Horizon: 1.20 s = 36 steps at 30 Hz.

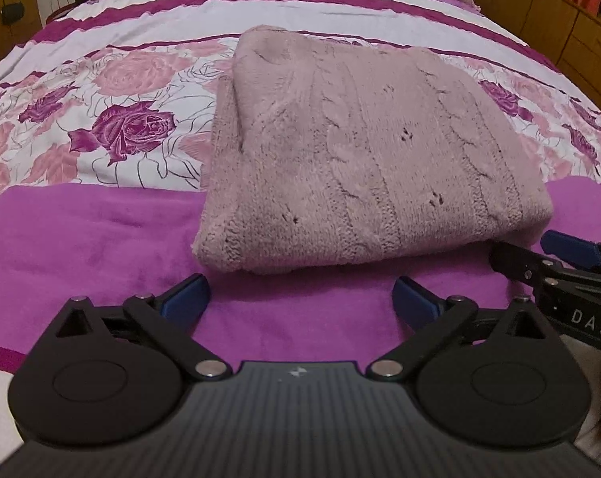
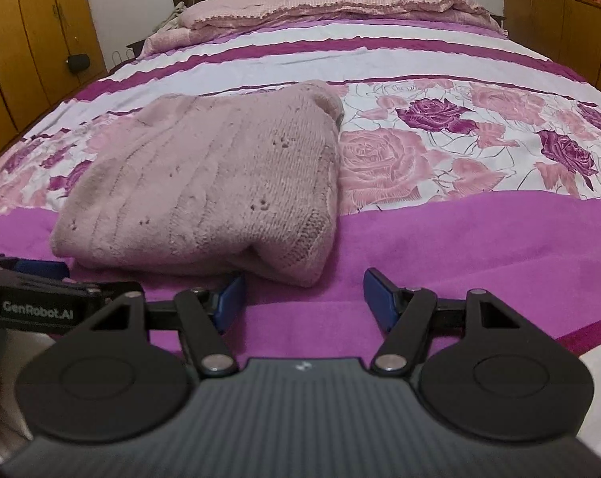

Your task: Fold small clothes

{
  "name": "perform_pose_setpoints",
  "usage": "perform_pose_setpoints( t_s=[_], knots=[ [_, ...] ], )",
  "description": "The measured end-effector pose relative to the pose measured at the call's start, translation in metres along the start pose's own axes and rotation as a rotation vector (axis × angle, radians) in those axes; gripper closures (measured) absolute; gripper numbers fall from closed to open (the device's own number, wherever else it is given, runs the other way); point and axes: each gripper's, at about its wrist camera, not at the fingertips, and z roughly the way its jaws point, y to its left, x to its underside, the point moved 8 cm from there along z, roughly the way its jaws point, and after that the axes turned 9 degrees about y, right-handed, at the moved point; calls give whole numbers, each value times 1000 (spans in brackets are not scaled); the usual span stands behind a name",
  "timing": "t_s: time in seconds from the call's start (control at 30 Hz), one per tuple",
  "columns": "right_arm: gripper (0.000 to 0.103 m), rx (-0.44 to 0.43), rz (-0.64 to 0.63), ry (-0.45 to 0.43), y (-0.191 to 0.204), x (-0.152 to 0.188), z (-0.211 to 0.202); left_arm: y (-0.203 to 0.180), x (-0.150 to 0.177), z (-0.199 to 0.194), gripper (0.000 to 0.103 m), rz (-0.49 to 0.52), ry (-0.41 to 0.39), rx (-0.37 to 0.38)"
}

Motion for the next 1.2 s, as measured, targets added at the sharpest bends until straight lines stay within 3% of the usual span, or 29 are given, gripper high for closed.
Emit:
perform_pose_setpoints(
  t_s=[1.2],
  knots=[
    [35,3,-1,-5,1,1,1,-1,3,2,0,5,-8,-7]
  ],
)
